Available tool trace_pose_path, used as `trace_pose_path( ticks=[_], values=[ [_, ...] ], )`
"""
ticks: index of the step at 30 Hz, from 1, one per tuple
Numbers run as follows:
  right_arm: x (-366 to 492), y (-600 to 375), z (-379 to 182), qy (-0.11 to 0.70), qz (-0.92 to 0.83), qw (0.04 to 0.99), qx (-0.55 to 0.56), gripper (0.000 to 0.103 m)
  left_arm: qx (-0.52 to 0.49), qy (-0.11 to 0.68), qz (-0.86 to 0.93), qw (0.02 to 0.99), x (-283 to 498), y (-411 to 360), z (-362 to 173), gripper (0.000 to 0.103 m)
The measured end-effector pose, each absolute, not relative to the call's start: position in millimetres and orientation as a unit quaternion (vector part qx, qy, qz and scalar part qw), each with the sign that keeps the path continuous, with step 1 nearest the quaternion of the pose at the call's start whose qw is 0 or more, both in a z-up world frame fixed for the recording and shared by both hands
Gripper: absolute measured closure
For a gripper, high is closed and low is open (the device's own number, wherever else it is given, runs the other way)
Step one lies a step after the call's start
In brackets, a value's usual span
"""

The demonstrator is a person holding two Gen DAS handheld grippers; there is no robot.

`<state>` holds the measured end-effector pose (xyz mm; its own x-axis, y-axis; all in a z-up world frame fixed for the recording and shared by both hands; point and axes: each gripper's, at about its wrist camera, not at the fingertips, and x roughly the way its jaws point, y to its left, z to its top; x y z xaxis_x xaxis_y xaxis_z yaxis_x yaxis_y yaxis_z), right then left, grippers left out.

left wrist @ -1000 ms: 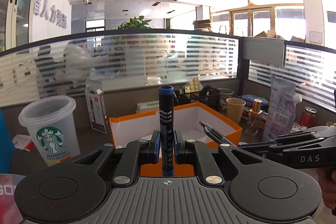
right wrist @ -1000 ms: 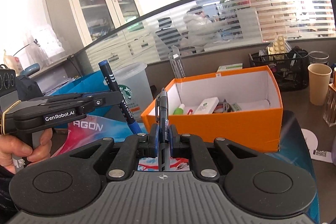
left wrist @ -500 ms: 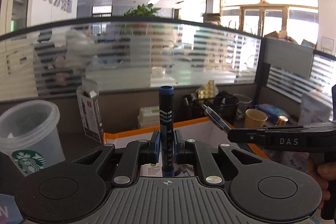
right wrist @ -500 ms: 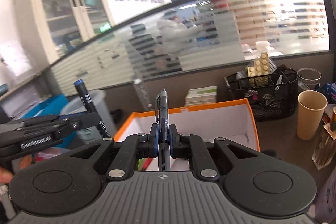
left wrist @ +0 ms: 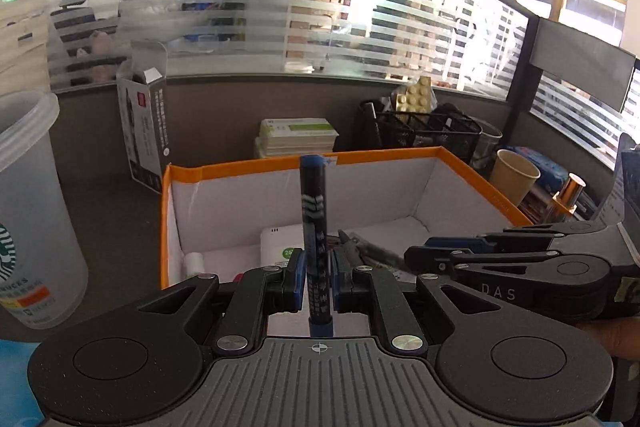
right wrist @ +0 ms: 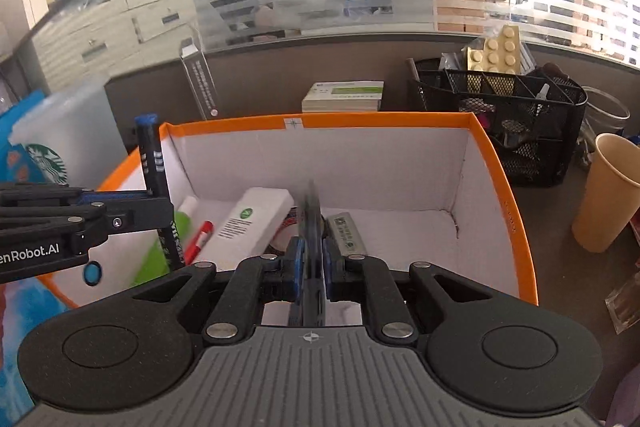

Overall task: Organize rigid objects
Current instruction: 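Open both tools to drop the marker and pen into the box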

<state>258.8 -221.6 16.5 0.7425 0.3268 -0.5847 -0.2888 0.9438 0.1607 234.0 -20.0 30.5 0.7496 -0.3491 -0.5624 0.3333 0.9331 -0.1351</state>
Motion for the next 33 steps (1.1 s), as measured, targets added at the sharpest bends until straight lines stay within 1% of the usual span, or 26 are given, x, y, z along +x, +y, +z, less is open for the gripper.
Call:
trace_pose_path(
  ticks=[1,2,3,5,6,7,8,9,11,13,14,16,18,21,27,33],
  values=[
    [257.0,-222.3,17.0,0.314,0.162,0.935,0.030,0.075,-0.015,0.300,-0.179,0.937,232.4,-18.7,30.9,0.088],
    [255.4,-222.6,18.1,0.309,0.160,0.937,0.030,0.066,-0.015,0.297,-0.178,0.938,230.4,-17.3,31.7,0.087],
    [252.3,-223.4,19.7,0.304,0.156,0.939,0.031,0.062,-0.016,0.293,-0.180,0.939,228.1,-15.9,33.2,0.086],
    [245.8,-224.0,23.4,0.296,0.154,0.942,0.031,0.060,-0.017,0.284,-0.178,0.942,220.4,-12.3,36.5,0.077],
    [243.4,-223.8,26.3,0.292,0.154,0.943,0.032,0.056,-0.017,0.276,-0.175,0.945,215.2,-10.8,38.4,0.062],
    [237.9,-223.5,28.6,0.286,0.151,0.946,0.031,0.053,-0.017,0.266,-0.170,0.949,208.0,-8.5,40.6,0.040],
    [232.3,-222.5,31.5,0.280,0.149,0.948,0.028,0.049,-0.018,0.256,-0.163,0.953,201.9,-5.9,42.9,0.030],
    [227.7,-220.8,34.3,0.274,0.149,0.950,0.024,0.048,-0.019,0.244,-0.157,0.957,194.3,-2.9,45.5,0.022],
    [215.8,-218.0,39.2,0.263,0.148,0.953,0.022,0.047,-0.018,0.228,-0.146,0.963,181.1,2.3,50.8,0.017],
    [204.1,-215.3,44.5,0.252,0.150,0.956,0.023,0.045,-0.023,0.207,-0.135,0.969,165.7,9.5,55.6,0.002],
    [196.6,-214.1,47.3,0.243,0.150,0.958,0.024,0.043,-0.027,0.194,-0.125,0.973,158.3,13.2,57.9,0.000],
    [179.3,-210.8,53.0,0.222,0.146,0.964,0.024,0.035,-0.033,0.169,-0.096,0.980,141.8,20.7,62.6,0.000],
    [158.7,-207.6,57.7,0.194,0.138,0.971,0.026,0.016,-0.037,0.152,-0.074,0.985,128.8,28.4,66.3,0.000],
    [130.3,-201.8,62.1,0.155,0.130,0.979,0.031,0.005,-0.057,0.149,-0.043,0.986,118.1,40.4,70.3,0.000],
    [98.8,-187.4,67.3,0.127,0.132,0.983,0.029,0.000,-0.088,0.176,-0.004,0.980,106.0,60.5,77.0,0.000],
    [81.9,-187.1,67.9,0.119,0.136,0.982,0.045,0.000,-0.057,0.158,0.014,0.986,84.1,56.6,83.5,0.000]
  ],
)
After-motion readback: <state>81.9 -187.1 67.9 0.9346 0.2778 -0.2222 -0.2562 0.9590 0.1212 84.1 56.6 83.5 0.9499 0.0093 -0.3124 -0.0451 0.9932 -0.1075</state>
